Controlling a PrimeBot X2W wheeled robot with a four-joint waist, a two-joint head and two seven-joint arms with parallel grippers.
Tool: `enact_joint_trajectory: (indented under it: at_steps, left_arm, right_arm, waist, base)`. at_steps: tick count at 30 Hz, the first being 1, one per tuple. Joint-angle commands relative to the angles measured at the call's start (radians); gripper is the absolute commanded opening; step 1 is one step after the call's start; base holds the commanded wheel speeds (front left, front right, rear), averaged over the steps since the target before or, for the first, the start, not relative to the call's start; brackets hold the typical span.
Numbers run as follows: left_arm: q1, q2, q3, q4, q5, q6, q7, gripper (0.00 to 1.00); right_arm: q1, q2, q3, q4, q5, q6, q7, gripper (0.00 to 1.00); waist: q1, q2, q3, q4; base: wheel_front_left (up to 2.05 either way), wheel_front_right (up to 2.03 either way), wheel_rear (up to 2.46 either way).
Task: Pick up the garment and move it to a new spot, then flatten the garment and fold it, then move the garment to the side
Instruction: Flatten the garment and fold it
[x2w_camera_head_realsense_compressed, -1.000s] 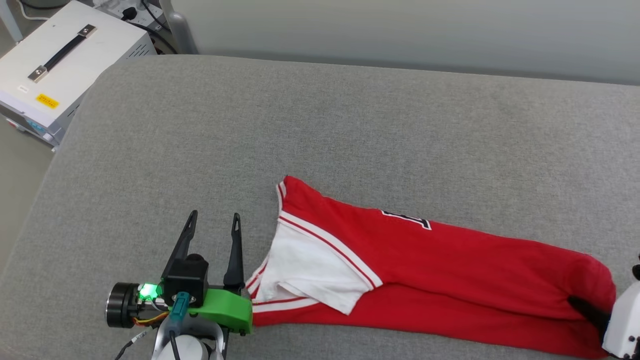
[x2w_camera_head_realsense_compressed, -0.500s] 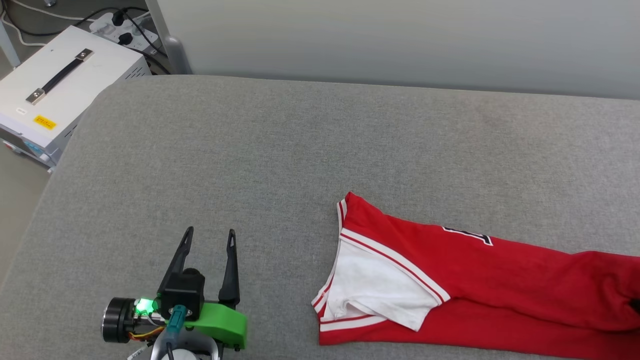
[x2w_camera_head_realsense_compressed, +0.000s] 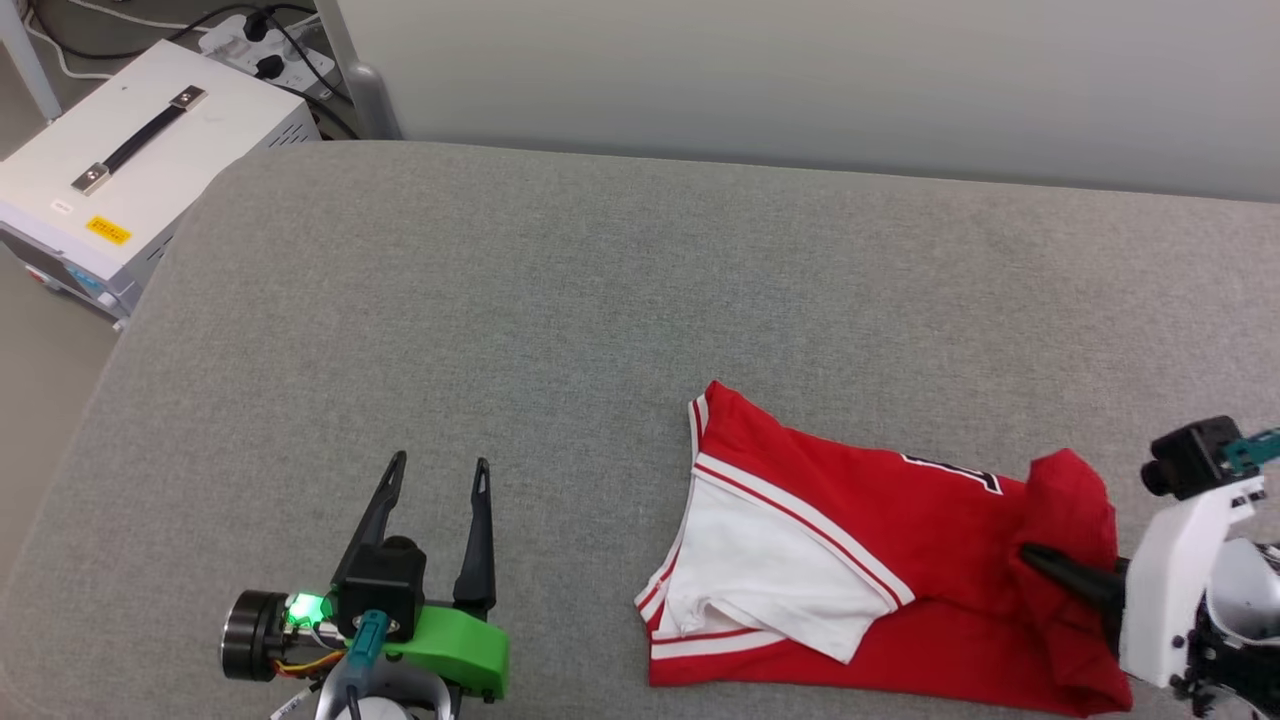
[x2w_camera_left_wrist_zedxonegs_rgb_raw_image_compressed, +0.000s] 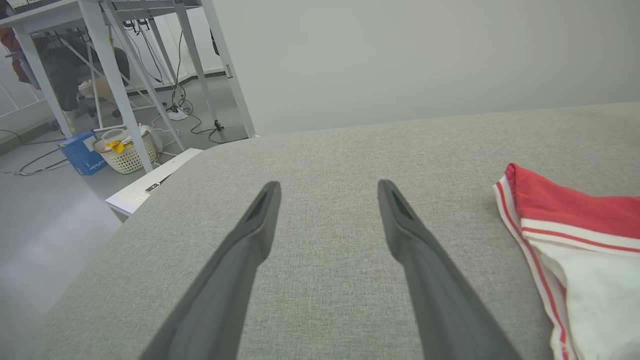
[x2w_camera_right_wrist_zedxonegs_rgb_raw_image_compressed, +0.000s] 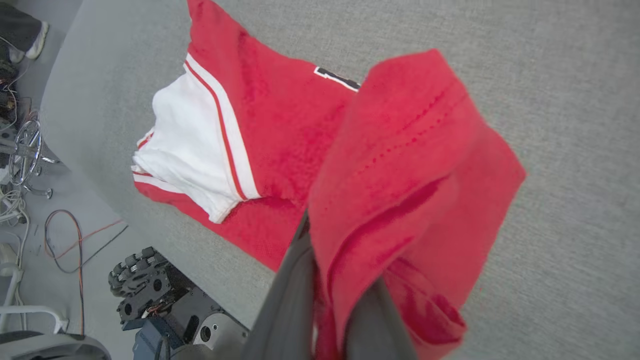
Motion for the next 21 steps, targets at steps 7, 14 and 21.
enact_joint_trajectory:
  at_steps: [7,14,21]
  left_arm:
    - [-0.019,-0.024,0.009,-0.002,0.026,-0.018,-0.006,1.0]
    - [-0.04,-0.037,0.015,0.0,0.035,-0.03,-0.006,1.0]
    - [-0.058,-0.049,0.02,0.003,0.042,-0.04,-0.006,1.0]
  right_arm:
    - [-0.175,0.085,0.164,-0.013,-0.116,-0.001,0.049,0.0]
    - [-0.333,0.152,0.333,0.079,-0.186,-0.001,0.039,0.0]
    - [-0.456,0.215,0.476,0.228,-0.196,-0.001,0.006,0.0]
  waist:
    - [0.0,0.0056,0.036,0.028]
    - [0.0,0.0056,0.061,0.047]
    - [0.0,0.0056,0.093,0.065]
  base:
    - [0.0,0.0,0.0]
    - [0.0,0.0,0.0]
    - [0.0,0.0,0.0]
